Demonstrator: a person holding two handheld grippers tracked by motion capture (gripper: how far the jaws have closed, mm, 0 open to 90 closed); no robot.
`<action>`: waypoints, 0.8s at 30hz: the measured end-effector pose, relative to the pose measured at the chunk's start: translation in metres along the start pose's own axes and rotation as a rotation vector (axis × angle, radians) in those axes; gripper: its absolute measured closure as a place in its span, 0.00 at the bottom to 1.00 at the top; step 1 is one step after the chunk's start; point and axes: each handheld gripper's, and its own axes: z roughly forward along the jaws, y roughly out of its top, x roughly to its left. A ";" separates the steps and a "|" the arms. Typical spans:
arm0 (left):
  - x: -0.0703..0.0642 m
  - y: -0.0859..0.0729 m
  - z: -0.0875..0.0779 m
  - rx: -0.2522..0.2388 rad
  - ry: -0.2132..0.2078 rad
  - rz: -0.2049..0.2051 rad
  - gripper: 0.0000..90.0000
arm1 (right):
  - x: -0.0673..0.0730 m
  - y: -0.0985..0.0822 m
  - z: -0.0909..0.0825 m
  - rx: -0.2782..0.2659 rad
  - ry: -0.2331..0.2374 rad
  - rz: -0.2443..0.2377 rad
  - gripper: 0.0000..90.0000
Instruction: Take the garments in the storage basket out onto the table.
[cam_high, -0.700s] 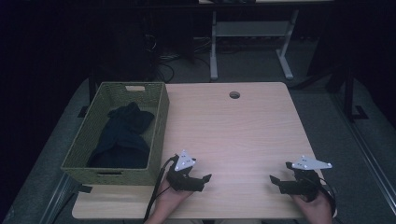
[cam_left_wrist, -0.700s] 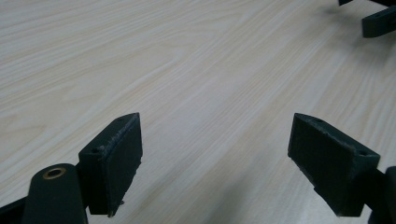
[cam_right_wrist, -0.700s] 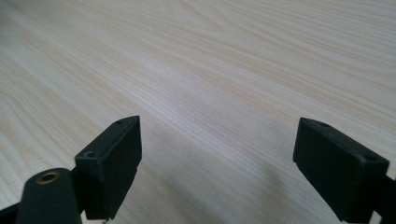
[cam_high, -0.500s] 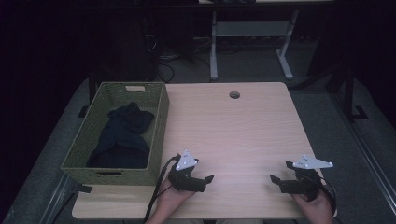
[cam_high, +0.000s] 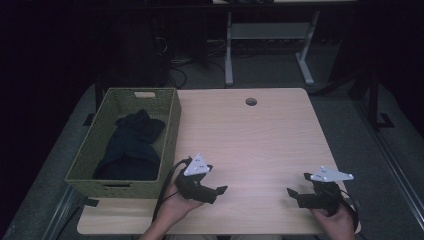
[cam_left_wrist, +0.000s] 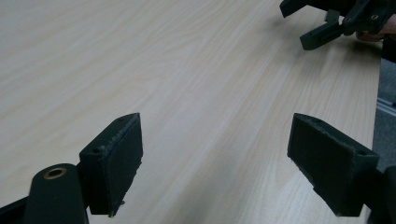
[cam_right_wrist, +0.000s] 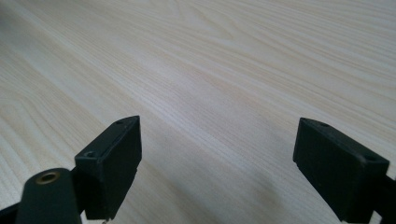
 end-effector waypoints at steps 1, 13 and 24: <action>0.001 0.003 -0.003 0.004 0.003 0.008 0.20 | 0.000 0.000 0.001 0.000 0.001 -0.001 0.17; 0.032 0.034 -0.059 0.025 0.057 0.053 0.20 | 0.002 0.002 0.000 0.002 0.008 -0.006 0.17; 0.073 0.034 -0.100 0.085 0.127 0.054 0.22 | 0.004 0.003 0.001 0.008 0.008 -0.012 0.17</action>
